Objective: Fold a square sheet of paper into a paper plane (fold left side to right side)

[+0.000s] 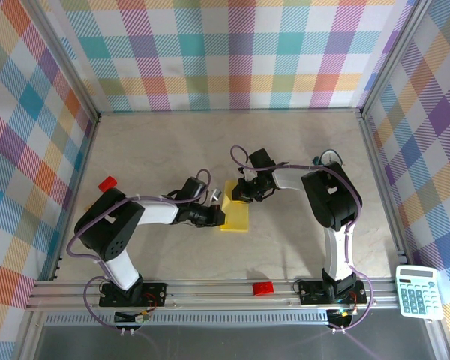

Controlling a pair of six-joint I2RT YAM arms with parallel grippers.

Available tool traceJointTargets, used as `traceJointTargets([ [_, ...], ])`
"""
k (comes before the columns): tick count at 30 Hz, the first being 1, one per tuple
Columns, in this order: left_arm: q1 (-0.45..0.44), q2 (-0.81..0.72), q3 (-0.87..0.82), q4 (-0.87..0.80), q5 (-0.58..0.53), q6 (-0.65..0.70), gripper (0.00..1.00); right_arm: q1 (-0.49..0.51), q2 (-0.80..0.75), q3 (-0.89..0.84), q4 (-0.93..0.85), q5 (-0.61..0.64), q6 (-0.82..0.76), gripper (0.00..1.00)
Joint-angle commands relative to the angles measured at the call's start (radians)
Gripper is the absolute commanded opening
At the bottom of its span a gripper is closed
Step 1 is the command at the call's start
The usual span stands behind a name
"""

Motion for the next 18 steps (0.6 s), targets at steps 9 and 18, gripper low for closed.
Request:
traceJointTargets([
  [9,-0.023,-0.081,-0.104,-0.158,0.004,0.004,0.00,-0.008,0.075,0.003,-0.112,0.102,-0.036,0.00],
  [18,0.000,-0.182,-0.052,-0.161,0.012,-0.034,0.00,-0.006,0.067,0.004,-0.070,0.055,-0.092,0.00],
])
